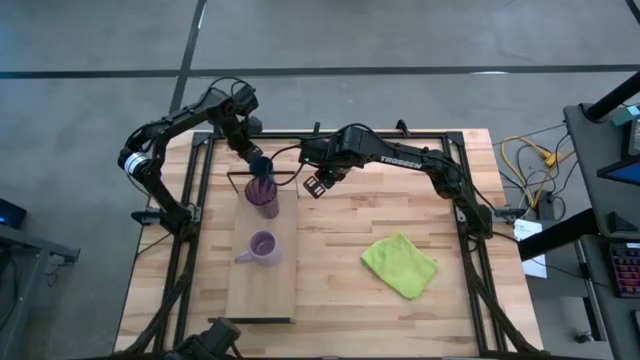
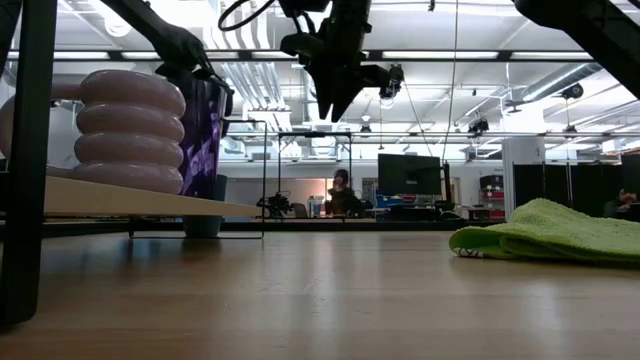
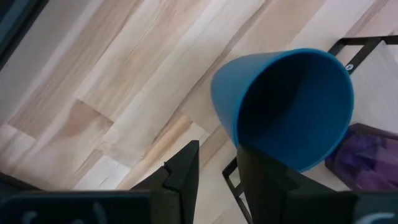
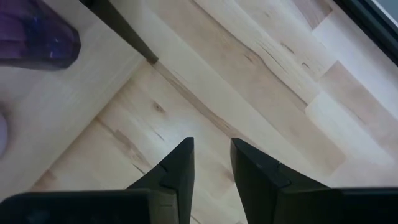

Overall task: Stack small to large cups/mugs on shelf
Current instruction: Put blue cup on the shelf

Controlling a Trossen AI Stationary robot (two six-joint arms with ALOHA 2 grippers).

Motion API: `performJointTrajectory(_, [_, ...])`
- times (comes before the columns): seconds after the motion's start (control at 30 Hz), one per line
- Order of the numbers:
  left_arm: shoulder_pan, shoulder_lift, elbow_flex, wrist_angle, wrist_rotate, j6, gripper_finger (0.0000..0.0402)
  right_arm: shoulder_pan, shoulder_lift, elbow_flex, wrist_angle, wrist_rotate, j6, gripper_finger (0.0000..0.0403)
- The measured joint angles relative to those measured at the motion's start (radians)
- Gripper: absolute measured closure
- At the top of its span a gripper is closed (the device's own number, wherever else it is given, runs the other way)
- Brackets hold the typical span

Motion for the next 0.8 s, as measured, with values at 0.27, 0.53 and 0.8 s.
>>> performJointTrajectory(0.27, [-0.001,-0.001,-0.013,0.027,0.048,-0.001,0.0307,0.0,0.0,0.0,0.0,0.0,0.027,0.0305])
performJointTrajectory(0.53, [-0.001,-0.001,-0.026,0.077,0.049,-0.007,0.0307,0.0,0.0,0.0,0.0,0.0,0.027,0.0305])
performJointTrajectory(0.8, [-0.002,-0.001,-0.075,0.09,0.052,-0.011,0.0307,0.003,0.0,0.0,0.005,0.0,0.038,0.0305])
